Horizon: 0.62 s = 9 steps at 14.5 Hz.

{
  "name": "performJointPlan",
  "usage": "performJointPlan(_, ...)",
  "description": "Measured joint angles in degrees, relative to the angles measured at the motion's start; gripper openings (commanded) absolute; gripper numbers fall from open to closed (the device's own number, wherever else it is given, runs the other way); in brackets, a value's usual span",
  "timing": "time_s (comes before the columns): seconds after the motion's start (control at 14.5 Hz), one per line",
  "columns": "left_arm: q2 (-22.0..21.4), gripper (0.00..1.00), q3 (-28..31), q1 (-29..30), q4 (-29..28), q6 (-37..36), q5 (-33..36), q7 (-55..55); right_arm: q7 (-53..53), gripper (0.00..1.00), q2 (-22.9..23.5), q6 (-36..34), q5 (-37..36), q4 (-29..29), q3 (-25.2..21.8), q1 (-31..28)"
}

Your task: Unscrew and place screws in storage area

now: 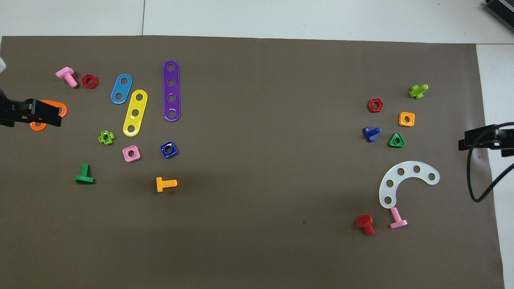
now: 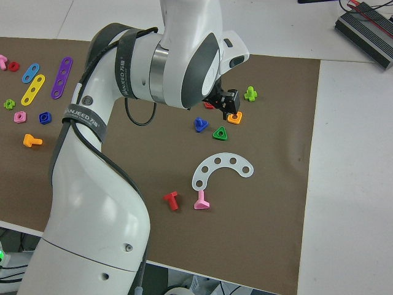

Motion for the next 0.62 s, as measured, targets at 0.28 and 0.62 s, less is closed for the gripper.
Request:
performJointPlan(0.28,0.0,1.0,0.0,0.0,-0.1,0.0,0.0,0.0,0.0,1.0,0.0,-1.3,-2.0,3.3,0.8,0.7)
performJointPlan(0.62,0.0,1.0,0.0,0.0,-0.2,0.0,0.0,0.0,-0.1,1.0,0.4,-1.3,-2.3,3.6,0.9,1.2)
